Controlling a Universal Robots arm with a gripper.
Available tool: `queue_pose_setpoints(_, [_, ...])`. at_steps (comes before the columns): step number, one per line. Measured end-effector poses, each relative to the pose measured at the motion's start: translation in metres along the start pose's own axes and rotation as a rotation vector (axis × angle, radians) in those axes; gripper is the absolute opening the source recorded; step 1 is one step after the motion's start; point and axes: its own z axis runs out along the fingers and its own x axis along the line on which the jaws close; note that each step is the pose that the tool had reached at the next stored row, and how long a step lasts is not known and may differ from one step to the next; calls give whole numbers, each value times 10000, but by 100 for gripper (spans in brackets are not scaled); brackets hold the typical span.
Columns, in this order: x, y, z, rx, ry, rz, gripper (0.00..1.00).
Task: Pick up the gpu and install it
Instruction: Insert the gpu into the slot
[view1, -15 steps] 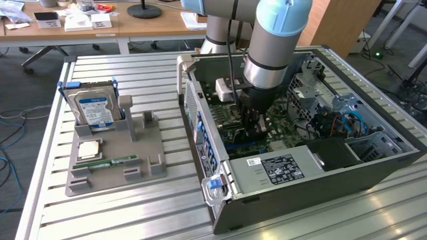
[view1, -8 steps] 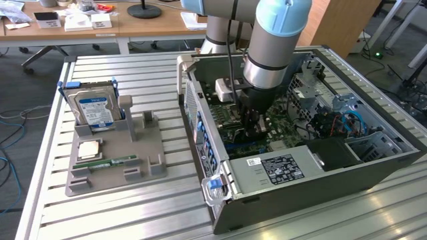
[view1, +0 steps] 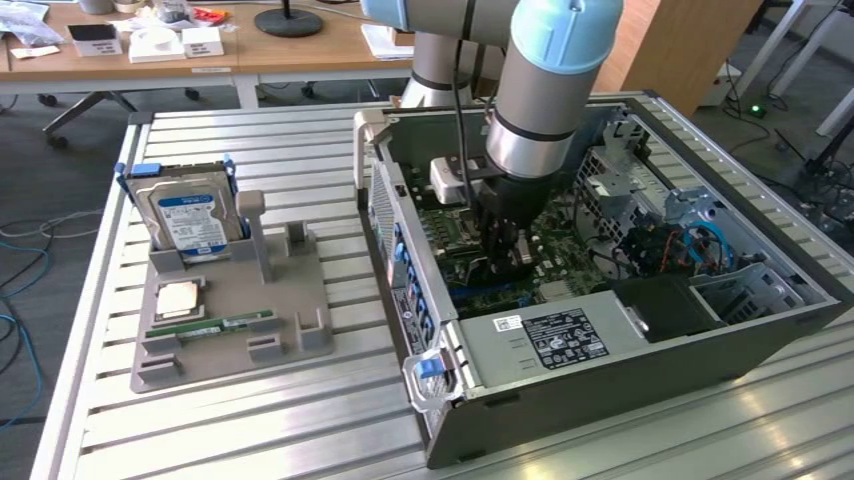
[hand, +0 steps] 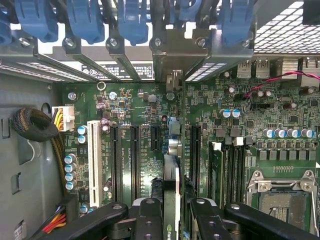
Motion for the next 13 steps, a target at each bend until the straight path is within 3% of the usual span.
queue_pose_setpoints(13, [0,6,10,-2,0,0,26])
